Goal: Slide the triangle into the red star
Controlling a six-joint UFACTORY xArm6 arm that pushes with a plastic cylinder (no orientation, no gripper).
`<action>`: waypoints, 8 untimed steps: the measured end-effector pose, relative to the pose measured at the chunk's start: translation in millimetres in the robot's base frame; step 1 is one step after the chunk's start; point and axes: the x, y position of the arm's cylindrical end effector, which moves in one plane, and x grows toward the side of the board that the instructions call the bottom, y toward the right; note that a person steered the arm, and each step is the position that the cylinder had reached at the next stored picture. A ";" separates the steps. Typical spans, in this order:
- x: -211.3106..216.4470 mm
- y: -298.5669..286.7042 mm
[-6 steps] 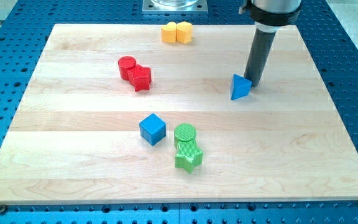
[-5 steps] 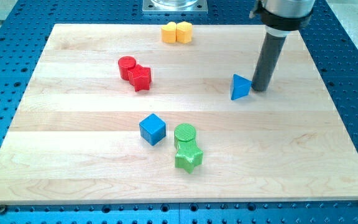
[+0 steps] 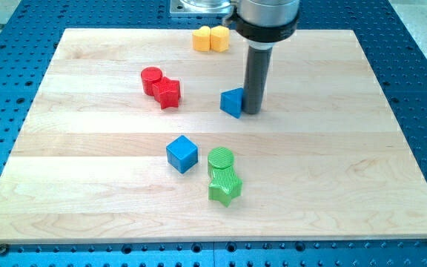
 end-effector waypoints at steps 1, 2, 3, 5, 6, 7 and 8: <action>0.0 -10.3; 0.0 -2.6; 1.4 18.4; -39.2 -24.7; -39.2 -63.8; -25.4 -65.6; -31.3 -20.8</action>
